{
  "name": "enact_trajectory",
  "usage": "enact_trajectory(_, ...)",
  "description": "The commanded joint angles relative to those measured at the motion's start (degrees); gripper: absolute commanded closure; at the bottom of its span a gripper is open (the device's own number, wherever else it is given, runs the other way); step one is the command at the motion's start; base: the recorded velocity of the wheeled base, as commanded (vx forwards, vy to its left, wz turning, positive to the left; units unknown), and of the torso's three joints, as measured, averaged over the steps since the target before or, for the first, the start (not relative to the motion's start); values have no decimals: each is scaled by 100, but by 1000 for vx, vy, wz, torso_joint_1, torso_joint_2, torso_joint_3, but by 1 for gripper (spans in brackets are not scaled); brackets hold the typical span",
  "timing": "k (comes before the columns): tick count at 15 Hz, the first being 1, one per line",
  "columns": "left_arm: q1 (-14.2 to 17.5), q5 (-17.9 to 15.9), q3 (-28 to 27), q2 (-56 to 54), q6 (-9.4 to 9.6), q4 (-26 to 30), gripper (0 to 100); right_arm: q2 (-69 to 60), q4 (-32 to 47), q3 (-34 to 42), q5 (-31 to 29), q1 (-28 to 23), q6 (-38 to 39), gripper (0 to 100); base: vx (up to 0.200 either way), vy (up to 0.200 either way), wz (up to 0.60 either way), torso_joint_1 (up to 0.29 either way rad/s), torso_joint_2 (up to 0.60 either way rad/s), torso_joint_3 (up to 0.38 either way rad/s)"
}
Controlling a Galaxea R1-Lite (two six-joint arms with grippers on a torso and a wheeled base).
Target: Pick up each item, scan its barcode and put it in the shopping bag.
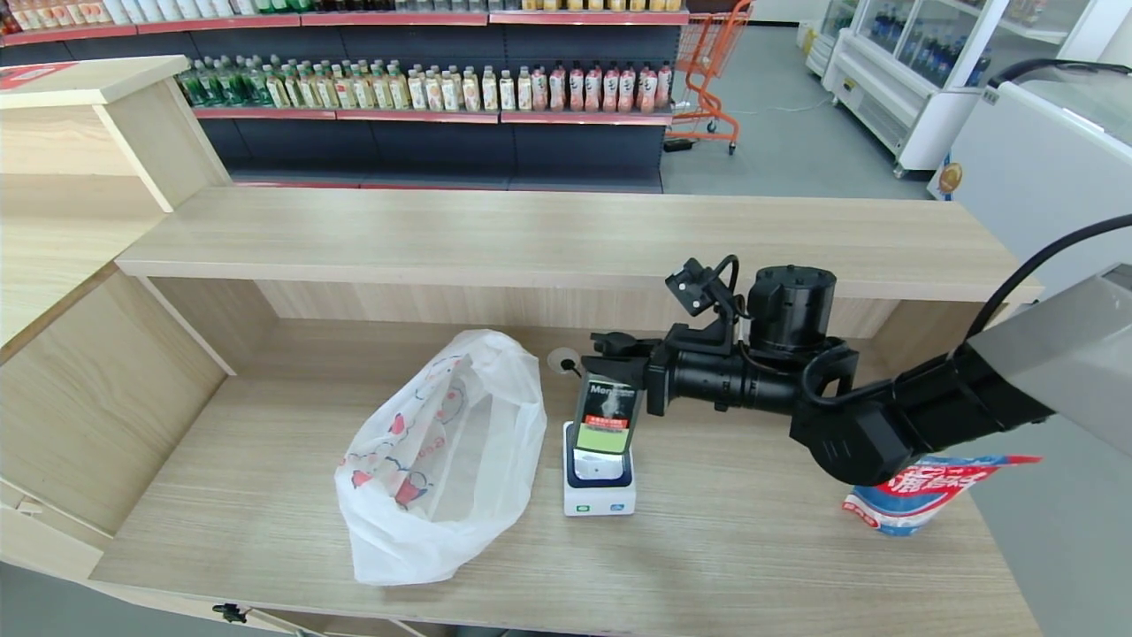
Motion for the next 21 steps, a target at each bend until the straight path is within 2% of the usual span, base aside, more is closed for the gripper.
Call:
enact_trajectory(1,-2,1,0,-2,-7,-1,0,26,-2,9,1,35,-2,100,0,200,0,2,2,7)
enact_trajectory(6,-2,1,0,-2,-7,-1,0,158,25,-70,1,131,60,100,0,200,0,4,6,3)
enact_trajectory(8,-2,1,0,-2,2,-1,0,219,33,-149,1,254,306,100,0,200,0,-10,-5,7)
enact_trajectory(12,-2,1,0,-2,11,-1,0,1072,113,-1046,-17,342,245,100,0,200,0,-4,1,1)
enact_trajectory(13,-2,1,0,-2,11,-1,0,1204,192,-1221,-52,342,245,100,0,0,0,0,0,0)
enact_trajectory(15,-2,1,0,-2,2,-1,0,1432,192,-1467,-491,342,280,100,0,0,0,0,0,0)
enact_trajectory(21,-2,1,0,-2,2,-1,0,2021,192,-1828,-553,474,297,100,0,0,0,0,0,0)
